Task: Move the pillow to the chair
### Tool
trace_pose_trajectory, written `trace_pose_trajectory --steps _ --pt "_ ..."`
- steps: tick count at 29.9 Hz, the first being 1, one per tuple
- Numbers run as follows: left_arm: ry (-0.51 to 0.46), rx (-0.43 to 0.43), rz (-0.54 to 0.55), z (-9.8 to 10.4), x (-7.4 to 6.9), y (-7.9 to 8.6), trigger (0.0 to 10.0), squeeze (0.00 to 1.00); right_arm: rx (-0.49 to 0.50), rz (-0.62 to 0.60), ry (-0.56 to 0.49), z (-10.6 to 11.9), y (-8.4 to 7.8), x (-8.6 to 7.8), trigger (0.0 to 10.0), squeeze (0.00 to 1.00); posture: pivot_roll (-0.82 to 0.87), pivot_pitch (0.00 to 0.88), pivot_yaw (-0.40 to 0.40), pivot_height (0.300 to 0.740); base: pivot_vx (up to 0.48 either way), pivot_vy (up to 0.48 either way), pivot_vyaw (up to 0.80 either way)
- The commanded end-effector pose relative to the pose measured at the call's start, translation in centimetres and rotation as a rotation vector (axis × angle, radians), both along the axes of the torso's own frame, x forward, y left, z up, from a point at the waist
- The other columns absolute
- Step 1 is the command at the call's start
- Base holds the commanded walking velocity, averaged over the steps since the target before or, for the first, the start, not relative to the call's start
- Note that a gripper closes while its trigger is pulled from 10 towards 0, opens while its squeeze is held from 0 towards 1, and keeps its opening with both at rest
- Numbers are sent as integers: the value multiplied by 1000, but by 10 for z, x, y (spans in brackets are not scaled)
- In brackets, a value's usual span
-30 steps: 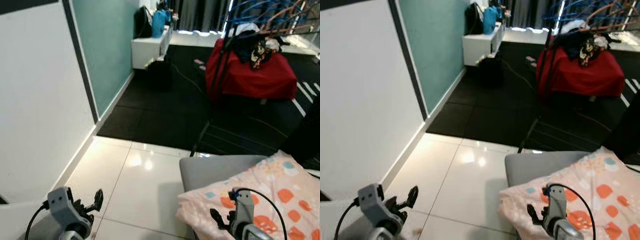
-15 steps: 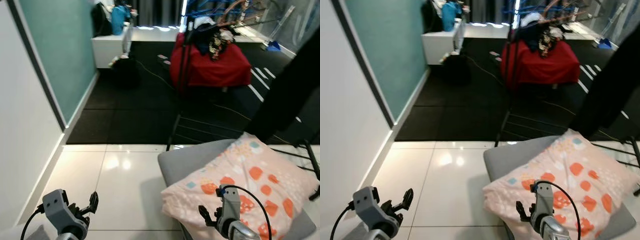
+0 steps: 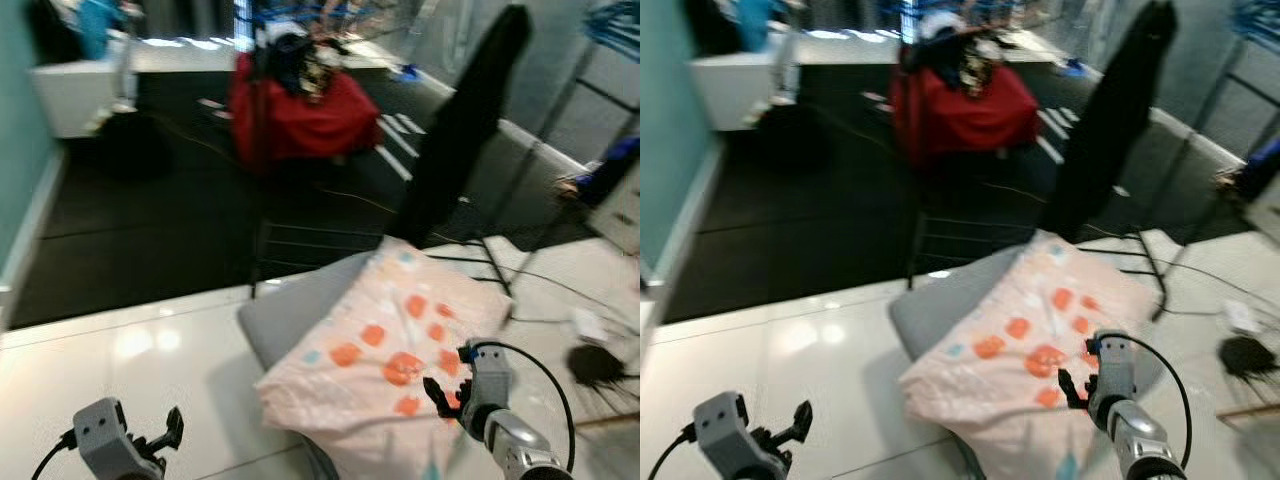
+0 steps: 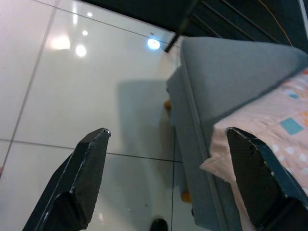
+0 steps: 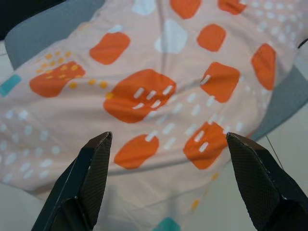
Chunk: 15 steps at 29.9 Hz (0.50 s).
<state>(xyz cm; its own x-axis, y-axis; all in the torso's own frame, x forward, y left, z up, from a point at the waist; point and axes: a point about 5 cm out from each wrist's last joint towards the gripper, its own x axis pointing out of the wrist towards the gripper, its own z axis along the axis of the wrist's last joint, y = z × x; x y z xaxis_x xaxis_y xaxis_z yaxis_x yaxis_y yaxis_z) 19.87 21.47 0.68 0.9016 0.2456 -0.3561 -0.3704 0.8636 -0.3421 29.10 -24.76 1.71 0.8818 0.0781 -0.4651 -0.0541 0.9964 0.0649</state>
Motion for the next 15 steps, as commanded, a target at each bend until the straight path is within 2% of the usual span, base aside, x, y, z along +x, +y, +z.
trace_pose_trajectory --steps 1,8,15 --pt "0 -24 -9 -1 -1 -5 10000 0 9 9 0 1 3 0 10000 0 -162 110 -49 740 0 0 -756" --pt "-6 1 -41 3 0 -10 10000 0 13 39 -21 0 24 -2 10000 0 -166 117 -54 740 0 0 -756" --pt "8 47 -65 4 0 -11 10000 0 17 56 -15 -2 31 -4 10000 0 -162 109 -58 740 0 0 -756"
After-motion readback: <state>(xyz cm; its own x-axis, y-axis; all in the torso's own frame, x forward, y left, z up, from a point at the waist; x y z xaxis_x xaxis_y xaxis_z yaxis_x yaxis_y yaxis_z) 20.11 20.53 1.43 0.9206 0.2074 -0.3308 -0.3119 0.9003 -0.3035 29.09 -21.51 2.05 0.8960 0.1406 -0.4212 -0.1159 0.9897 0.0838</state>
